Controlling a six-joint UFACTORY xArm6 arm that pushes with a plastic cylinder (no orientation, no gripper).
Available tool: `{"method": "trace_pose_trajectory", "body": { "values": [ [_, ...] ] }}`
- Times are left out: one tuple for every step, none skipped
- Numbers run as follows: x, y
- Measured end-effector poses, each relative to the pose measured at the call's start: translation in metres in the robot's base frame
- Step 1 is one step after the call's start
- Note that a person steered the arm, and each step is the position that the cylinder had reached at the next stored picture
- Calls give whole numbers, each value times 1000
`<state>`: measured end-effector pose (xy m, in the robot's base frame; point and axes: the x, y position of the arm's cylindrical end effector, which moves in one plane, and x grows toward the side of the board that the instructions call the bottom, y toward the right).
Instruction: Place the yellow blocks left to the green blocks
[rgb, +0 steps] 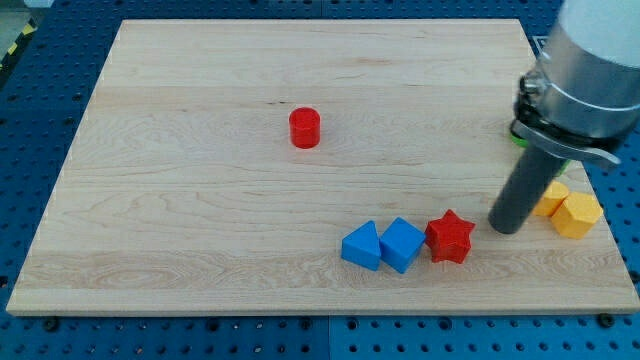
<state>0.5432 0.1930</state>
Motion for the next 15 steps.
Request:
{"method": "trace_pose_trajectory", "body": {
  "values": [
    [27, 14],
    [46, 42],
    [43, 89],
    [19, 97],
    [10, 97],
    [-5, 96],
    [-13, 91],
    [-10, 81],
    [-9, 66],
    [-18, 57],
    [-26, 57],
    [-13, 57],
    [-5, 57],
    [6, 50],
    [8, 40]
  ]
}}
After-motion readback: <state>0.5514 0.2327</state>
